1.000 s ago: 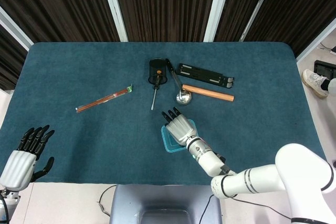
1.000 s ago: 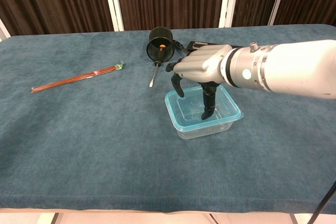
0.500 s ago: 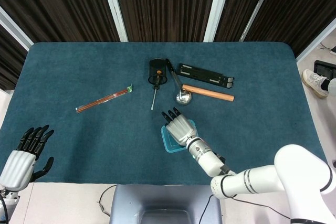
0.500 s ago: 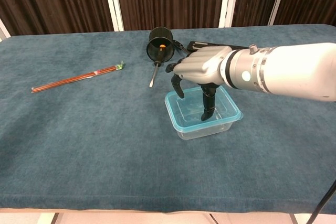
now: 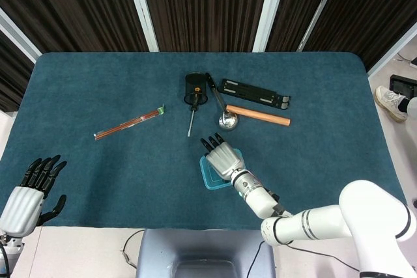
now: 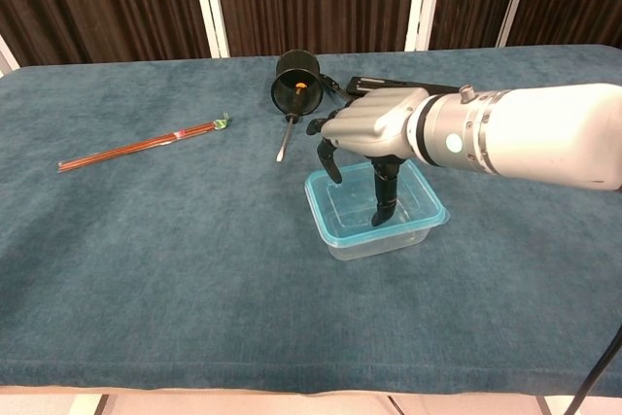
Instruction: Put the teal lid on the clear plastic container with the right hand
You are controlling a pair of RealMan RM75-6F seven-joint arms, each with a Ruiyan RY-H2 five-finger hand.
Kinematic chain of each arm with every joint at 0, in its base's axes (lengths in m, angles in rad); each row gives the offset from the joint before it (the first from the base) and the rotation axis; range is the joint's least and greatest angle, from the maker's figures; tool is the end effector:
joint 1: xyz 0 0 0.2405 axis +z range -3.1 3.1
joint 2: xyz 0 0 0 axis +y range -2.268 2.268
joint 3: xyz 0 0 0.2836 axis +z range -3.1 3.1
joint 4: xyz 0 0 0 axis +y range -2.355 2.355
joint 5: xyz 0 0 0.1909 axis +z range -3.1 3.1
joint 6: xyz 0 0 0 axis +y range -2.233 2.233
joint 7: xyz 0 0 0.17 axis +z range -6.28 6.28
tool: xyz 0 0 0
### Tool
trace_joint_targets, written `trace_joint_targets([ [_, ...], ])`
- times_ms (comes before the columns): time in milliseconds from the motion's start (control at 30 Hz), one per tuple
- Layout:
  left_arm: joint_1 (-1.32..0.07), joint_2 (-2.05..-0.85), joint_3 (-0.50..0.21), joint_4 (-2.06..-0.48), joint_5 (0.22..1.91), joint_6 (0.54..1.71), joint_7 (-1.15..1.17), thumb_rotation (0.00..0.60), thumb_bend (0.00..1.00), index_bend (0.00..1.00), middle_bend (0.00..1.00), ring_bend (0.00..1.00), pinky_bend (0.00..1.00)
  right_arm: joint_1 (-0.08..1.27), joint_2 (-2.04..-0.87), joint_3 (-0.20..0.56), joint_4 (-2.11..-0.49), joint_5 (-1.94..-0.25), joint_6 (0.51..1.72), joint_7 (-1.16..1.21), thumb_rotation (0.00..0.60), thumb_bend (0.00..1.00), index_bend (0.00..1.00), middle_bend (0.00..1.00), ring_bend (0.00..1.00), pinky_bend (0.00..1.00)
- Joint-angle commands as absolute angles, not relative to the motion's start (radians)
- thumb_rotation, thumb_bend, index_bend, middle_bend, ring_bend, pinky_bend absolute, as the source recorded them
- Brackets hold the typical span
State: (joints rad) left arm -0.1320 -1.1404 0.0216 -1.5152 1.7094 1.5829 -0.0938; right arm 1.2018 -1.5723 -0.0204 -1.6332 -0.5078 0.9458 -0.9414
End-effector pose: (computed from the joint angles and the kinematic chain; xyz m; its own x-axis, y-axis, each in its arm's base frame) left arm -0.3022 0.2058 0.1776 0.3811 -0.0278 0.9241 0.8906 -0.2573 -0.3750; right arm -0.0821 -0.3813 -0.0587 0.8462 -0.2613 0.4644 -0.5205 -0.5921 0.6152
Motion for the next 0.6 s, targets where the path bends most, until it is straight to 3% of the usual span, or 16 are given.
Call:
trace_joint_targets([
  [33, -0.132, -1.14, 0.022, -1.515, 1.71, 1.584, -0.095, 0.6, 0.44, 0.0, 0.0, 0.0, 0.02, 1.201, -1.574, -0.021, -1.631, -0.508, 0.945, -0.94, 0.6, 0.23, 0.48, 0.05, 0.03, 0.15],
  [433, -0.129, -1.139, 0.022, -1.513, 1.711, 1.589, -0.1, 0.6, 0.44, 0.0, 0.0, 0.0, 0.02, 1.198, -1.577, -0.018, -1.63, -0.511, 0.946, -0.935, 0.6, 0.23, 0.46, 0.05, 0.03, 0.15],
  [600, -0.129, -1.139, 0.021, -1.511, 1.711, 1.591, -0.102, 0.6, 0.44, 0.0, 0.0, 0.0, 0.02, 1.188, -1.525, 0.0, -1.695, -0.537, 0.973, -0.911, 0.6, 0.23, 0.46, 0.05, 0.03, 0.15],
])
